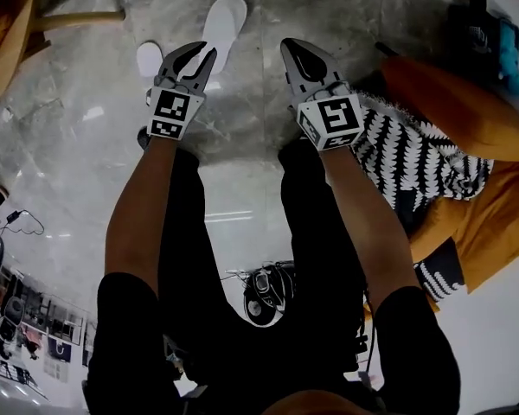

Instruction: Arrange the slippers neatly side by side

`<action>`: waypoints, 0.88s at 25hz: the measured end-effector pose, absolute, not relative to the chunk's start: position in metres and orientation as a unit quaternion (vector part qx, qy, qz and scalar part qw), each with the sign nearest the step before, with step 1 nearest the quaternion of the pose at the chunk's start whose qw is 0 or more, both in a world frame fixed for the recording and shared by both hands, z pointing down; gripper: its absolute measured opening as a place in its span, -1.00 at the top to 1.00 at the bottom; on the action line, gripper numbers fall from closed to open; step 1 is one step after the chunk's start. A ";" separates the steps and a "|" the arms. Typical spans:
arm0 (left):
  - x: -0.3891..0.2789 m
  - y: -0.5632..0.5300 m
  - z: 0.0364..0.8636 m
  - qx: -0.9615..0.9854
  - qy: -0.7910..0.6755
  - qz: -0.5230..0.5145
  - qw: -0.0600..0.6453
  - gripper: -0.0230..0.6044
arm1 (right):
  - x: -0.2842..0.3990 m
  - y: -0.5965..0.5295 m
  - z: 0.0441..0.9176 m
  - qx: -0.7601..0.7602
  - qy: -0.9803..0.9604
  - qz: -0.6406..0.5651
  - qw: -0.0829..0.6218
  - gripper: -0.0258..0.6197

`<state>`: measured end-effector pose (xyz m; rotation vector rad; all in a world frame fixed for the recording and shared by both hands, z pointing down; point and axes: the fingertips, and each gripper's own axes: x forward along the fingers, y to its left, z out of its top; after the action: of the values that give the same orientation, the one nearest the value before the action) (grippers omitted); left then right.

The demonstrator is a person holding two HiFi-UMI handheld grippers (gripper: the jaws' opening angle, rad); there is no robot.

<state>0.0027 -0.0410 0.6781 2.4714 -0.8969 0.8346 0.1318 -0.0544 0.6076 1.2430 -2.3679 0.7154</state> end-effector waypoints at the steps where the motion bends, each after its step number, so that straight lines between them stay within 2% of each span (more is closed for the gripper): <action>1: 0.001 -0.042 0.691 0.878 -0.317 0.306 0.186 0.63 | 0.128 -0.055 0.617 0.435 -0.844 0.251 0.188 0.82; 3: -0.001 -0.042 0.718 0.876 -0.309 0.329 0.172 0.52 | 0.125 -0.058 0.635 0.426 -0.850 0.245 0.192 0.82; 6: -0.003 -0.039 0.756 0.870 -0.288 0.373 0.149 0.46 | 0.124 -0.062 0.662 0.422 -0.853 0.240 0.193 0.82; 17: 0.004 -0.034 0.864 0.852 -0.215 0.470 0.082 0.44 | 0.132 -0.076 0.731 0.442 -0.849 0.229 0.177 0.82; 22: 0.000 -0.034 0.888 0.840 -0.222 0.489 0.069 0.51 | 0.138 -0.077 0.745 0.453 -0.844 0.230 0.172 0.82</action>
<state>0.0003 -0.0342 0.8882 2.5299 -0.6682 1.4731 0.1377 -0.0771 0.7447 1.2859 -2.3964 0.6519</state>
